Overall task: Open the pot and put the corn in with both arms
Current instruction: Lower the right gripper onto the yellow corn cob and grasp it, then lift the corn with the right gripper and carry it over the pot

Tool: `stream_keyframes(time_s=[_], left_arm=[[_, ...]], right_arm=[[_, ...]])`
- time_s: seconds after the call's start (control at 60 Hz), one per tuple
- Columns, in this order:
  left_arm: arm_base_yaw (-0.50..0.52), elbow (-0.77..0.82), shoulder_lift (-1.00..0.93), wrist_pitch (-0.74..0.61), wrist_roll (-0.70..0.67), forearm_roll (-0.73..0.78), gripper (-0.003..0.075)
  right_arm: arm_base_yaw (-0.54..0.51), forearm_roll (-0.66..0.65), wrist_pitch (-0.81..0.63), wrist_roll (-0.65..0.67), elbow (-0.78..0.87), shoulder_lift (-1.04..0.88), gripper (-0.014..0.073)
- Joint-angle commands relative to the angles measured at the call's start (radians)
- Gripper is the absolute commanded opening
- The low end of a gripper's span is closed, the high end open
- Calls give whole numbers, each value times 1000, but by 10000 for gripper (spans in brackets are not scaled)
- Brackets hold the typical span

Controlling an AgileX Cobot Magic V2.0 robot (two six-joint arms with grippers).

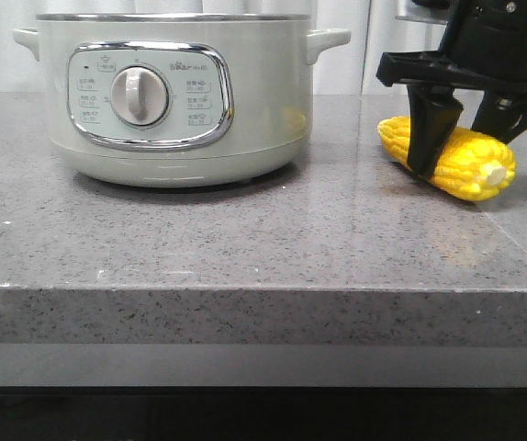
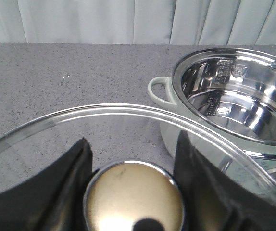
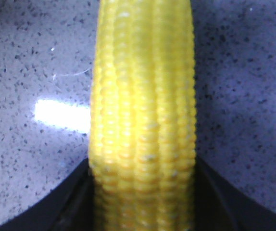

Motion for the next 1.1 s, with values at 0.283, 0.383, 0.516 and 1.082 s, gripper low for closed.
stream_keyframes(time_s=[0.283,0.383,0.516,1.082], left_arm=[[0,-40,-7,-152,-7,-5,262],[0,-40,-7,-152,-7,-5,262],[0,-40,-7,-154,-7,-5,262],[0,-40,-7,-174,-7,-5,262]], right_arm=[[12,3,145,-29,-192,-110,274],[25,3,140,-39,-206,-172,274],[47,4,87,-65,-206,-252,274],[256,29,-84,-109,-388,-201,274]])
